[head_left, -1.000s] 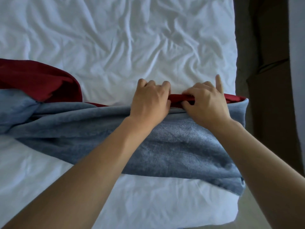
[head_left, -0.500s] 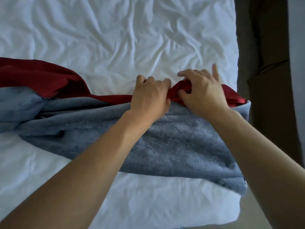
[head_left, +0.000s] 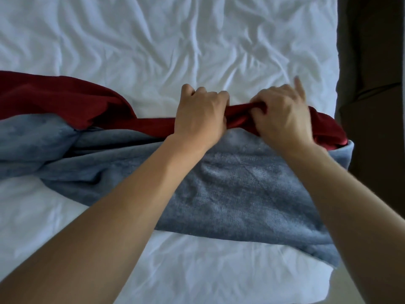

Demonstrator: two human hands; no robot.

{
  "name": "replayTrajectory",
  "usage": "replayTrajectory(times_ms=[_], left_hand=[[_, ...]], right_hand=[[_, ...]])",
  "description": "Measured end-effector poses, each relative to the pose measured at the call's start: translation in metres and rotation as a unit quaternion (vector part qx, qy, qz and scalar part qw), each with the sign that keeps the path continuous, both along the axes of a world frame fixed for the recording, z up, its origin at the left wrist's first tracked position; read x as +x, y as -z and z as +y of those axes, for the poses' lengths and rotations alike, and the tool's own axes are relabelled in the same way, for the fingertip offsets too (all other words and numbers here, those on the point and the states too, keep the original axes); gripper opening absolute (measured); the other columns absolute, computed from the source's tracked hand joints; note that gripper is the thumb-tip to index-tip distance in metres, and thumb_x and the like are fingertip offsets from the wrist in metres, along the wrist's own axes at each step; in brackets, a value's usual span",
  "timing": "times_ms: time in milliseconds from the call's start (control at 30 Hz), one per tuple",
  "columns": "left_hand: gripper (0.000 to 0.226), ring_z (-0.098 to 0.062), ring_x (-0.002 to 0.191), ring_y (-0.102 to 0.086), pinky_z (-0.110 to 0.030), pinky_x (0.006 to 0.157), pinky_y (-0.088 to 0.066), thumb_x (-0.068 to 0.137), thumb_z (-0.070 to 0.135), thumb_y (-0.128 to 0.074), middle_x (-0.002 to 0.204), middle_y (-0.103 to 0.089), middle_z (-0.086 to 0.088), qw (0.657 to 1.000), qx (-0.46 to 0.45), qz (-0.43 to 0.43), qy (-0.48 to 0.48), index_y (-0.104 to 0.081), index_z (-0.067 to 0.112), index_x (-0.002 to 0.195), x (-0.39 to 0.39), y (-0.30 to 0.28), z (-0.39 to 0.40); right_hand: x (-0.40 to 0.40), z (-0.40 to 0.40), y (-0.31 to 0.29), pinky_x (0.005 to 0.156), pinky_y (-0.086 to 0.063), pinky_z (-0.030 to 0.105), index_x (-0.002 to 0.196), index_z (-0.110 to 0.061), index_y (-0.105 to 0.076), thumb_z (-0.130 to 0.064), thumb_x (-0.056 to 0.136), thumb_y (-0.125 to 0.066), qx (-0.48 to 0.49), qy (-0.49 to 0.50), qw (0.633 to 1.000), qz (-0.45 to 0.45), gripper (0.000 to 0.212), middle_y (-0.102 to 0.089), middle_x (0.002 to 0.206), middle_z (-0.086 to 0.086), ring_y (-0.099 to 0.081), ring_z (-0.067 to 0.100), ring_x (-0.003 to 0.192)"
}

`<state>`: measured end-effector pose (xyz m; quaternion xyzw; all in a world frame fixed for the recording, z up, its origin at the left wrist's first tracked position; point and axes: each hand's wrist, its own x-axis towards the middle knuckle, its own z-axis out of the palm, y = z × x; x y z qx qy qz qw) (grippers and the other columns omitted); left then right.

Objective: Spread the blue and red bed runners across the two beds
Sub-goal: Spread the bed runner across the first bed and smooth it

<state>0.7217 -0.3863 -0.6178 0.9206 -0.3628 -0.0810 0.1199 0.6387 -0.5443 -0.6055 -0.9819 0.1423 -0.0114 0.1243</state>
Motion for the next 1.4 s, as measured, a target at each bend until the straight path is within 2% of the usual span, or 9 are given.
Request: replayTrajectory(times_ms=[133, 300, 500, 600, 700, 933, 1033, 1200, 1400], left_hand=[[0.011, -0.02, 0.08, -0.054, -0.034, 0.083, -0.027, 0.09, 0.028, -0.061, 0.077, -0.065, 0.006, 1.0, 0.011, 0.0, -0.003, -0.064, 0.021, 0.098, 0.016, 0.002, 0.012], [0.01, -0.023, 0.083, -0.056, -0.035, 0.082, -0.026, 0.087, 0.024, -0.059, 0.081, -0.066, 0.005, 0.999, -0.007, -0.033, -0.007, -0.063, 0.02, 0.096, 0.027, 0.0, 0.017], [0.009, -0.021, 0.075, -0.049, -0.034, 0.08, -0.024, 0.087, 0.023, -0.061, 0.076, -0.062, 0.003, 0.998, 0.05, -0.039, -0.016, -0.06, 0.017, 0.094, 0.053, 0.005, 0.048], [0.016, -0.023, 0.08, -0.053, -0.036, 0.083, -0.03, 0.084, 0.021, -0.066, 0.08, -0.061, 0.002, 0.998, 0.048, -0.049, -0.012, -0.057, 0.016, 0.096, 0.052, 0.004, 0.046], [0.022, -0.026, 0.084, -0.055, -0.039, 0.085, -0.032, 0.083, 0.024, -0.068, 0.083, -0.061, 0.0, 0.998, 0.038, -0.053, -0.002, -0.056, 0.014, 0.098, 0.052, 0.002, 0.045], [0.021, -0.023, 0.087, -0.052, -0.039, 0.09, -0.031, 0.084, 0.021, -0.066, 0.08, -0.048, 0.003, 0.997, 0.057, -0.048, -0.024, -0.05, 0.016, 0.096, 0.062, -0.003, 0.059], [0.022, -0.025, 0.093, -0.053, -0.04, 0.093, -0.031, 0.085, 0.02, -0.063, 0.089, -0.054, 0.001, 0.997, 0.046, -0.053, -0.028, -0.051, 0.016, 0.104, 0.055, -0.005, 0.06], [0.051, -0.026, 0.106, -0.054, -0.043, 0.1, -0.03, 0.08, 0.025, -0.066, 0.114, -0.058, -0.002, 0.994, 0.028, -0.099, -0.029, -0.049, 0.02, 0.127, 0.05, -0.016, 0.084], [0.053, -0.024, 0.117, -0.05, -0.041, 0.103, -0.029, 0.084, 0.03, -0.065, 0.124, -0.054, 0.0, 0.993, 0.055, -0.078, -0.071, -0.048, 0.022, 0.133, 0.005, -0.023, 0.121]], right_hand=[[-0.003, -0.02, -0.005, 0.121, -0.012, 0.057, 0.097, -0.016, -0.075, -0.02, 0.087, -0.061, -0.021, 0.064, 0.996, 0.05, 0.018, -0.074, 0.091, 0.007, -0.058, 0.033, 0.101], [0.031, 0.033, 0.003, 0.123, -0.007, 0.051, 0.1, -0.017, -0.073, -0.025, 0.088, -0.061, 0.014, -0.044, 0.999, 0.009, 0.019, -0.071, 0.087, 0.003, -0.059, 0.029, 0.1], [0.048, -0.006, 0.002, 0.122, -0.009, 0.057, 0.105, -0.014, -0.073, -0.021, 0.09, -0.058, -0.038, 0.093, 0.993, 0.056, 0.023, -0.073, 0.095, 0.013, -0.058, 0.035, 0.107], [0.061, 0.018, 0.005, 0.123, -0.008, 0.054, 0.114, -0.021, -0.069, -0.029, 0.088, -0.06, -0.005, 0.032, 0.999, 0.034, 0.028, -0.073, 0.106, 0.004, -0.057, 0.03, 0.113], [0.077, 0.041, 0.009, 0.123, -0.008, 0.05, 0.103, -0.019, -0.072, -0.026, 0.087, -0.059, 0.007, -0.034, 0.999, 0.001, 0.022, -0.073, 0.091, 0.003, -0.06, 0.028, 0.102], [0.08, 0.016, 0.004, 0.122, -0.014, 0.055, 0.106, -0.017, -0.073, -0.027, 0.088, -0.059, -0.015, 0.043, 0.998, 0.031, 0.024, -0.074, 0.095, 0.008, -0.062, 0.032, 0.101], [0.084, 0.032, 0.009, 0.122, -0.014, 0.054, 0.099, -0.014, -0.072, -0.023, 0.087, -0.06, -0.012, -0.023, 1.0, 0.013, 0.02, -0.072, 0.088, 0.007, -0.062, 0.031, 0.094], [0.085, -0.005, 0.001, 0.121, -0.004, 0.06, 0.116, -0.015, -0.068, -0.019, 0.089, -0.054, -0.062, 0.152, 0.986, 0.036, 0.031, -0.071, 0.105, 0.015, -0.053, 0.039, 0.115], [0.051, 0.052, -0.019, 0.123, -0.008, 0.056, 0.133, -0.017, -0.057, -0.025, 0.087, -0.063, -0.036, 0.052, 0.997, -0.04, 0.048, -0.064, 0.124, 0.009, -0.052, 0.032, 0.123]])
